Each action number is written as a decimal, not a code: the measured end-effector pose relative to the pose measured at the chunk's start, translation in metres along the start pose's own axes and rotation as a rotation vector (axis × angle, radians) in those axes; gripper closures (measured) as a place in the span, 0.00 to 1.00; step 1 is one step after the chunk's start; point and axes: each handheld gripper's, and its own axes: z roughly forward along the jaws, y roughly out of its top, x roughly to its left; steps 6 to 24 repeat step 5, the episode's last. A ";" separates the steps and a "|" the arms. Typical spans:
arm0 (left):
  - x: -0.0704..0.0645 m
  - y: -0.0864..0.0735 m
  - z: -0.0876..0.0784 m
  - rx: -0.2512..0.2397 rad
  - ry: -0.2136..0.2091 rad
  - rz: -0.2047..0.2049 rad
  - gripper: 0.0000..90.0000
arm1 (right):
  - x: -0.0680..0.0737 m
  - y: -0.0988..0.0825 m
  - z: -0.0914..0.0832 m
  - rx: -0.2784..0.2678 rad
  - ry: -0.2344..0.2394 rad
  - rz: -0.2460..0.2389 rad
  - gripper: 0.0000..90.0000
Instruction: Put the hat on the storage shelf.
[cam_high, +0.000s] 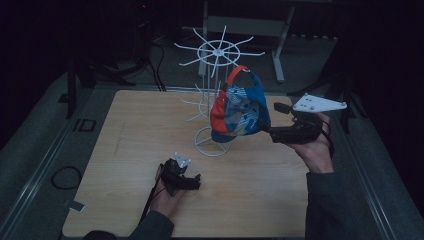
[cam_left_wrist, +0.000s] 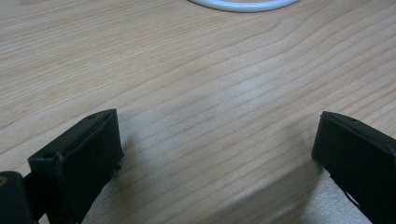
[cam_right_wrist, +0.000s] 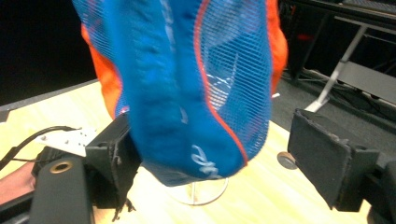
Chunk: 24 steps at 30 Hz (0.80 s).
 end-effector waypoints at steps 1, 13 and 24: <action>0.000 0.000 0.000 0.000 0.000 0.000 0.02 | 0.000 -0.001 0.000 0.001 0.000 0.009 0.22; 0.000 0.000 0.000 0.000 -0.001 0.000 0.02 | -0.001 -0.006 0.001 0.004 -0.003 0.028 0.23; 0.000 0.000 0.000 0.000 -0.001 0.000 0.02 | -0.001 -0.006 0.001 0.004 -0.003 0.028 0.23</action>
